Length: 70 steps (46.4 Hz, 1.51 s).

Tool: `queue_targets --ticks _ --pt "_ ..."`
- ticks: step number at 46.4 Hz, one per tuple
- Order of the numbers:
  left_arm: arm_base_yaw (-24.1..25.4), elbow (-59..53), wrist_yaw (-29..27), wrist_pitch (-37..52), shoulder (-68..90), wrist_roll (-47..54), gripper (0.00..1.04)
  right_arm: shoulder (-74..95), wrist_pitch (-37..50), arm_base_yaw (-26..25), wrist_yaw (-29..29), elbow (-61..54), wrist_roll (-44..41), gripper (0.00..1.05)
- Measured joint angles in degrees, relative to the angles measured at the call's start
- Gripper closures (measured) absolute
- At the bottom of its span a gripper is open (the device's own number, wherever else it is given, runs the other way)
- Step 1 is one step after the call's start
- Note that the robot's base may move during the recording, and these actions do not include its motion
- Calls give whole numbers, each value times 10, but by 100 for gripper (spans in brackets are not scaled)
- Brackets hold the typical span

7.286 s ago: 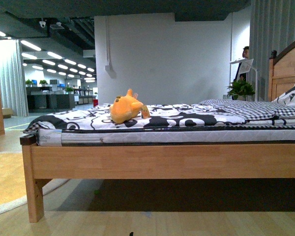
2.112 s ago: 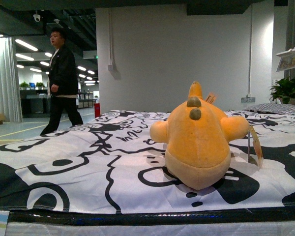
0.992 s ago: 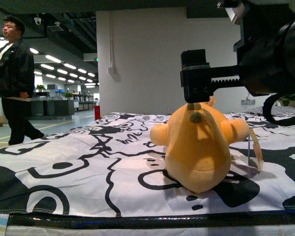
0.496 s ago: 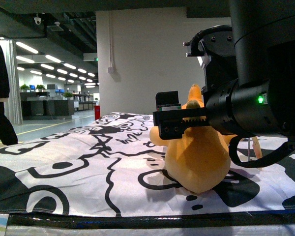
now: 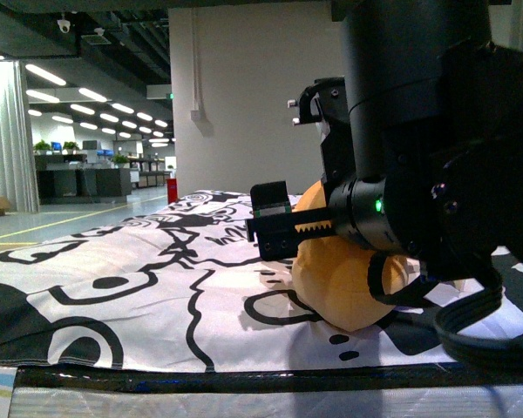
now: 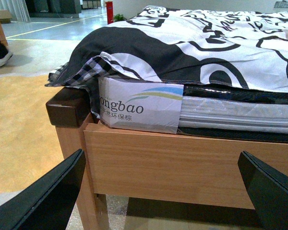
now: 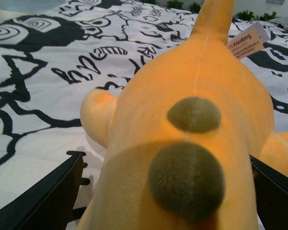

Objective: Put away toys

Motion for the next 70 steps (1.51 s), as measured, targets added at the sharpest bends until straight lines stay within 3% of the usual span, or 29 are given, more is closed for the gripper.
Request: queue_targets --ticks 16,25,36,43,47,70 --pt "0 0 0 0 0 0 6 15 13 -14 5 -21 -1 7" --pt "0 0 0 0 0 0 6 7 18 -15 4 -38 9 39" --pt "0 0 0 0 0 0 6 -34 -10 -23 -41 -40 35 70" --pt "0 0 0 0 0 0 6 -106 -33 -43 -111 -52 36 90" --pt "0 0 0 0 0 0 6 -173 -50 -67 -164 -74 36 96" --pt "0 0 0 0 0 0 6 -612 -161 -285 -497 -339 106 97"
